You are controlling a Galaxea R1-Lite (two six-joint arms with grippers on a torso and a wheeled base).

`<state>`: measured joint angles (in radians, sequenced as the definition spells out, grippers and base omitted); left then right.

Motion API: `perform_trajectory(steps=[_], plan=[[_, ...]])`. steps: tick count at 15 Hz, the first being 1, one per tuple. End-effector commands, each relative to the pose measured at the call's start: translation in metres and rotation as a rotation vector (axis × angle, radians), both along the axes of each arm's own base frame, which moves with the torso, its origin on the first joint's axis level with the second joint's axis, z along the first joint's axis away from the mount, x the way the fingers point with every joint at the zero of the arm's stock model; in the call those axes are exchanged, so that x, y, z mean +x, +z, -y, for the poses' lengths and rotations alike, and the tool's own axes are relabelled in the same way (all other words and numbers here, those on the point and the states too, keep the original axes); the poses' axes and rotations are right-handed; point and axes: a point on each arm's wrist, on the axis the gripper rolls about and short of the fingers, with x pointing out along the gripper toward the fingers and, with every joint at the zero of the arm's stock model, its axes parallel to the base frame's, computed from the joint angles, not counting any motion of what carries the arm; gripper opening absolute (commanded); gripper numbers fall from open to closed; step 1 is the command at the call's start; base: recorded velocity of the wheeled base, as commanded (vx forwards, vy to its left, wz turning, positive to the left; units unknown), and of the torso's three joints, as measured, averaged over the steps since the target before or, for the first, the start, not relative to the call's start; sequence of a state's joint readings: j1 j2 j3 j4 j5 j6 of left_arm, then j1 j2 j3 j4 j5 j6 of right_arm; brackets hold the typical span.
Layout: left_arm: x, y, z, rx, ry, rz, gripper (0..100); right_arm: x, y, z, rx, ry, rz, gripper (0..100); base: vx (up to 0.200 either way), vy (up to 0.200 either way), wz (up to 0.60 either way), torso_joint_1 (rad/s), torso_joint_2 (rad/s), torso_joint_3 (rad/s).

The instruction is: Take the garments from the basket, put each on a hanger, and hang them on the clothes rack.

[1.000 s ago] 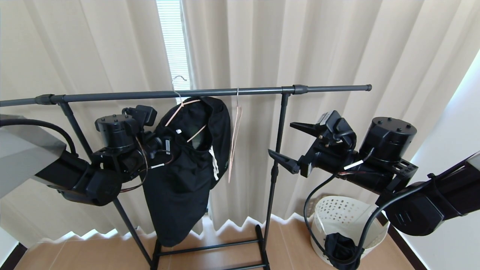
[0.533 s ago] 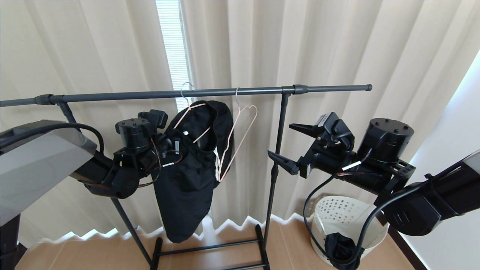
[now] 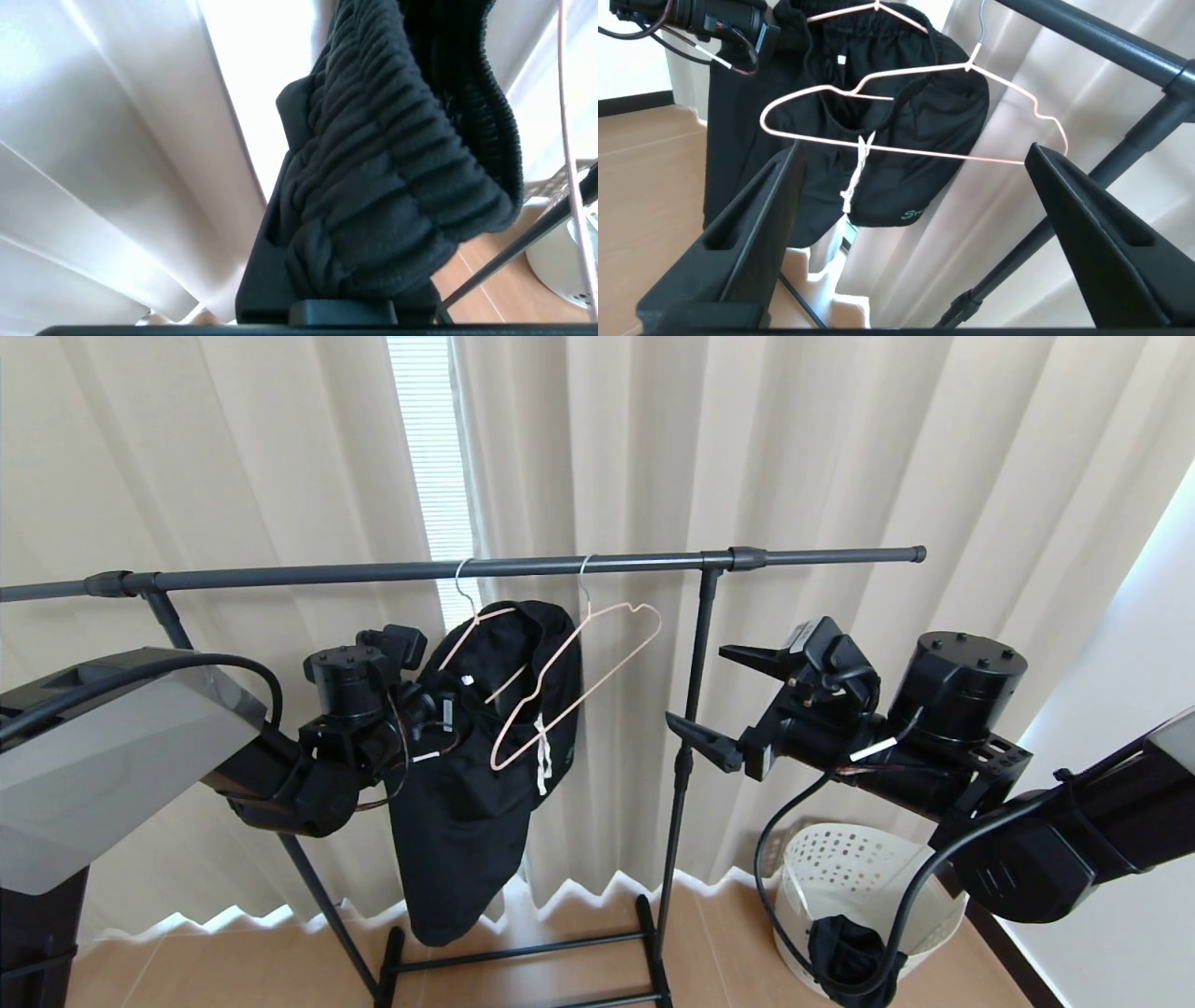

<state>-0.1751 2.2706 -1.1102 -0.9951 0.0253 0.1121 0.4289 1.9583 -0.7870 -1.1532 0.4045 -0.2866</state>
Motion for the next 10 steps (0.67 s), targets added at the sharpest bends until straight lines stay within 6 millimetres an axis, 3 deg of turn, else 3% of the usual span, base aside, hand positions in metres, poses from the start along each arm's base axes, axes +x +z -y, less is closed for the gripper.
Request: perform_trajectory(steps=[1, 2, 3, 8, 10], plan=[[-0.001, -0.002, 0.000, 0.001, 0.001, -0.006, 0, 0.000, 0.000, 0.000, 0.000, 0.001, 0.000, 100, 0.000, 0.000, 0.00, 0.000, 0.00, 0.000], [-0.001, -0.001, 0.000, 0.001, 0.001, -0.006, 0, 0.000, 0.000, 0.000, 0.000, 0.001, 0.000, 100, 0.000, 0.000, 0.00, 0.000, 0.00, 0.000], [-0.001, -0.001, 0.000, 0.001, 0.001, -0.006, 100, 0.000, 0.000, 0.000, 0.000, 0.001, 0.000, 100, 0.000, 0.000, 0.00, 0.000, 0.00, 0.000], [-0.005, 0.006, -0.001, -0.003, 0.009, 0.004, 100, 0.000, 0.000, 0.000, 0.001, 0.000, 0.003, 100, 0.000, 0.000, 0.00, 0.000, 0.00, 0.000], [-0.024, 0.020, -0.006, 0.005, 0.034, 0.001, 100, -0.002, 0.001, 0.001, -0.012, 0.001, 0.019, 100, 0.000, 0.000, 0.00, 0.000, 0.00, 0.000]])
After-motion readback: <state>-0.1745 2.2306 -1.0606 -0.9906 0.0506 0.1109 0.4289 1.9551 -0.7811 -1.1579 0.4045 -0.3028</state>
